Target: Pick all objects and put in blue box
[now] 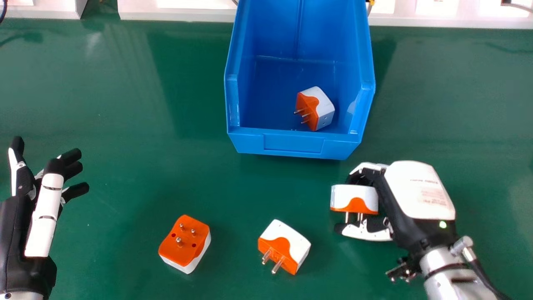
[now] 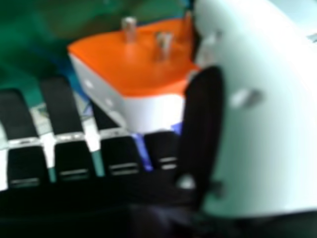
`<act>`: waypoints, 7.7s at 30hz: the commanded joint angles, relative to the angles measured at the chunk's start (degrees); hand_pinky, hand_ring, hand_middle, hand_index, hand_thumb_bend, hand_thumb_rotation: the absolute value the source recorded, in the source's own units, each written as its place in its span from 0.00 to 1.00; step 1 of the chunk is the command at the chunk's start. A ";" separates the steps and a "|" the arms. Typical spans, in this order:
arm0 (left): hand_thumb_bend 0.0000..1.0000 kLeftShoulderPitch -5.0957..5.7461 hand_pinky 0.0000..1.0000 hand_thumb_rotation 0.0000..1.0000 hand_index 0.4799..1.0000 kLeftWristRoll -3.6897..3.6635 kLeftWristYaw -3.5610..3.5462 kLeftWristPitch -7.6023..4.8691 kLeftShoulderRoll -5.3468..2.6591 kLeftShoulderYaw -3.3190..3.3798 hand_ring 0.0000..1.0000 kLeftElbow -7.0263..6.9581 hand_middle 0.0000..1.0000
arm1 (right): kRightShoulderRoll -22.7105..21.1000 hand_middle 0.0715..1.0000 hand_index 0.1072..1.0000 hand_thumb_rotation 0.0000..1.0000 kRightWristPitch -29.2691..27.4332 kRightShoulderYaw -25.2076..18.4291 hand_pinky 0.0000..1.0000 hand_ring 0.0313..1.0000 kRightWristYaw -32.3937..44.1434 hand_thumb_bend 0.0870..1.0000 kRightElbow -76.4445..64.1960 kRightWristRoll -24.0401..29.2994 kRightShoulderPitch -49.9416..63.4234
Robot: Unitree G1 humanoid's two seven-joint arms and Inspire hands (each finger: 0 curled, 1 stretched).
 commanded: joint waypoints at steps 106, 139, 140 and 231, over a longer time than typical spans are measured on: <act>0.49 -1.01 0.75 0.84 0.67 -0.13 0.93 0.09 -0.59 -1.26 0.83 -1.86 0.82 | 18.12 0.46 0.48 0.00 22.38 11.76 0.27 0.37 17.66 0.46 26.46 -4.61 -56.45; 0.50 -1.89 0.74 0.83 0.66 -0.12 0.52 -0.33 -0.59 -1.54 0.83 -0.87 0.82 | 19.08 1.00 0.98 0.34 23.14 11.34 0.85 1.00 6.12 0.32 27.62 -3.02 -56.30; 0.50 -1.94 0.74 0.83 0.66 0.02 0.67 -0.23 -0.61 -1.56 0.83 -0.89 0.82 | 19.13 1.00 0.98 0.33 23.30 11.35 0.86 1.00 6.06 0.32 27.49 -3.05 -56.34; 0.53 -0.07 0.76 0.82 0.66 -0.40 0.44 -0.94 -1.12 -0.83 0.83 -0.28 0.82 | 1.94 0.89 0.85 0.52 2.02 13.80 0.72 0.85 6.06 0.46 -13.72 -16.12 6.66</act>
